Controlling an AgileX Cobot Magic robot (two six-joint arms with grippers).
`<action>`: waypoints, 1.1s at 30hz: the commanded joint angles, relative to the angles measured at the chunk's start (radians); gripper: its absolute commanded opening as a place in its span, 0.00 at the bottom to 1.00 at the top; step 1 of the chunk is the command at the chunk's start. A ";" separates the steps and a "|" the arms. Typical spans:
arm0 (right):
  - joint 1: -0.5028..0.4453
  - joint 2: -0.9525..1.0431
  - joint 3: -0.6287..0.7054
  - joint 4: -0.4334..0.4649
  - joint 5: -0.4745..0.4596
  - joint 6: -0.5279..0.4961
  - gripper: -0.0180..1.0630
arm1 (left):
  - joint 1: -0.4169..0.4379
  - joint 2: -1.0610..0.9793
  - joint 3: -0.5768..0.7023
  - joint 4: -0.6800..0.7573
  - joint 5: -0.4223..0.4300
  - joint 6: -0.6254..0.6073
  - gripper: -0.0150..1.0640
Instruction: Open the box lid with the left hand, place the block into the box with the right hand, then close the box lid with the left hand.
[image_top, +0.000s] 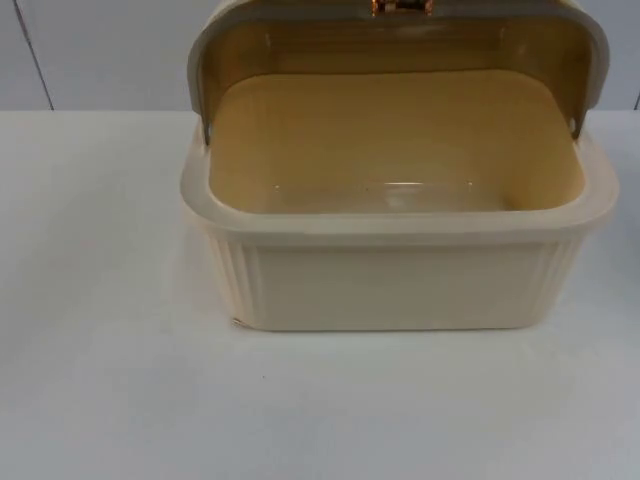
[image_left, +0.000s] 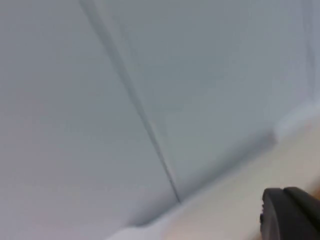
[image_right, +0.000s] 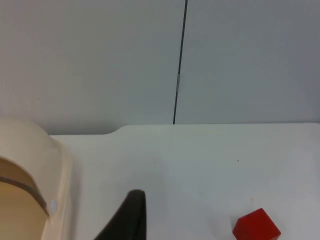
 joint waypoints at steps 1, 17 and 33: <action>-0.005 -0.007 -0.008 0.000 -0.004 0.003 0.99 | 0.103 -0.031 0.005 -0.059 -0.068 -0.057 0.01; -0.005 -0.007 -0.008 0.000 -0.004 0.003 0.99 | 0.413 -0.031 0.005 -0.176 0.142 -0.091 0.01; -0.005 -0.008 -0.008 -0.003 0.005 0.003 0.99 | 0.413 -0.013 0.005 -0.234 0.113 0.015 0.98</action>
